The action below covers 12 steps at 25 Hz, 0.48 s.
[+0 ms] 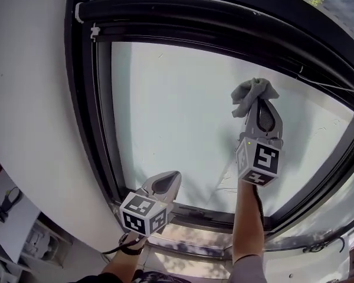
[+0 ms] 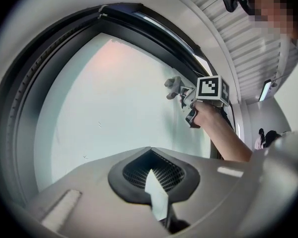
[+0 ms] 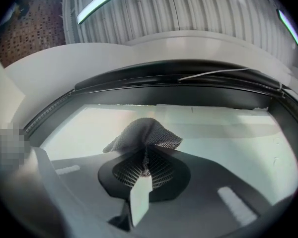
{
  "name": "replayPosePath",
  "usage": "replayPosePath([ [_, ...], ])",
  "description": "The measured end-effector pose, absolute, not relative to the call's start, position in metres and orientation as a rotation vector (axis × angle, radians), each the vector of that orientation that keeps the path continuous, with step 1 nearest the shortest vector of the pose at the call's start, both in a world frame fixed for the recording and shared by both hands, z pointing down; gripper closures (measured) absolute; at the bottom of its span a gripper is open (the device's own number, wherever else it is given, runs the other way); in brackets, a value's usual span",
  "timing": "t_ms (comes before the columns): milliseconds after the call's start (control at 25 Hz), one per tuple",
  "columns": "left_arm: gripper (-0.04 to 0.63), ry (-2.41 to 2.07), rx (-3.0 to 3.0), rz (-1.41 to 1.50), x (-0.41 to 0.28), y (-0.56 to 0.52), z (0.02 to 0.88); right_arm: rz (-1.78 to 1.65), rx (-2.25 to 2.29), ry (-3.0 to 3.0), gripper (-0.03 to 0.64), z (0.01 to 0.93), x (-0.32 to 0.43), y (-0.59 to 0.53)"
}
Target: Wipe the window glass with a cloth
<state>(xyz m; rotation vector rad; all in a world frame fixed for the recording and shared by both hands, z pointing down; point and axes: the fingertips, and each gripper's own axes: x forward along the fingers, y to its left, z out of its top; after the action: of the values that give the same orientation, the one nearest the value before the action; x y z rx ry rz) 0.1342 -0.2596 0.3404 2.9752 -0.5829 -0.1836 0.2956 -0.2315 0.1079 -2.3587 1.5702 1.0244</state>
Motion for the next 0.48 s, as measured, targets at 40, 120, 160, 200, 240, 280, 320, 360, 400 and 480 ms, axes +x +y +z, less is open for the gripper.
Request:
replayPosePath([
  [40, 0.589, -0.573, 2.981, -0.178, 0.139, -0.257, 0.341, 1.028, -2.360, 1.554, 0.601, 0.108, 0.304, -0.225],
  [120, 0.589, -0.552, 2.989, -0.173, 0.149, -0.253, 0.341, 1.029, -2.365, 1.524, 0.601, 0.108, 0.321, -0.212],
  [160, 0.589, -0.548, 2.991, -0.174, 0.152, -0.252, 0.340, 1.034, -2.373, 1.504, 0.601, 0.108, 0.329, -0.206],
  [200, 0.589, -0.550, 2.990, -0.176, 0.155, -0.252, 0.341, 1.043, -2.381, 1.484, 0.601, 0.107, 0.336, -0.202],
  [240, 0.589, -0.558, 2.988, -0.178, 0.157, -0.252, 0.341, 1.054, -2.385, 1.468, 0.601, 0.107, 0.342, -0.199],
  [280, 0.589, -0.567, 2.985, -0.179, 0.158, -0.252, 0.342, 1.064, -2.386, 1.456, 0.601, 0.107, 0.348, -0.196],
  [320, 0.589, -0.574, 2.984, -0.179, 0.160, -0.251, 0.343, 1.072, -2.387, 1.442, 0.601, 0.107, 0.354, -0.192],
  [360, 0.589, -0.574, 2.985, -0.177, 0.163, -0.251, 0.343, 1.076, -2.391, 1.423, 0.601, 0.107, 0.362, -0.187],
  [400, 0.589, -0.570, 2.988, -0.173, 0.167, -0.249, 0.344, 1.078, -2.401, 1.398, 0.601, 0.107, 0.371, -0.179],
  [480, 0.589, -0.562, 2.997, -0.164, 0.175, -0.248, 0.345, 1.071, -2.426, 1.344, 0.601, 0.108, 0.390, -0.163],
])
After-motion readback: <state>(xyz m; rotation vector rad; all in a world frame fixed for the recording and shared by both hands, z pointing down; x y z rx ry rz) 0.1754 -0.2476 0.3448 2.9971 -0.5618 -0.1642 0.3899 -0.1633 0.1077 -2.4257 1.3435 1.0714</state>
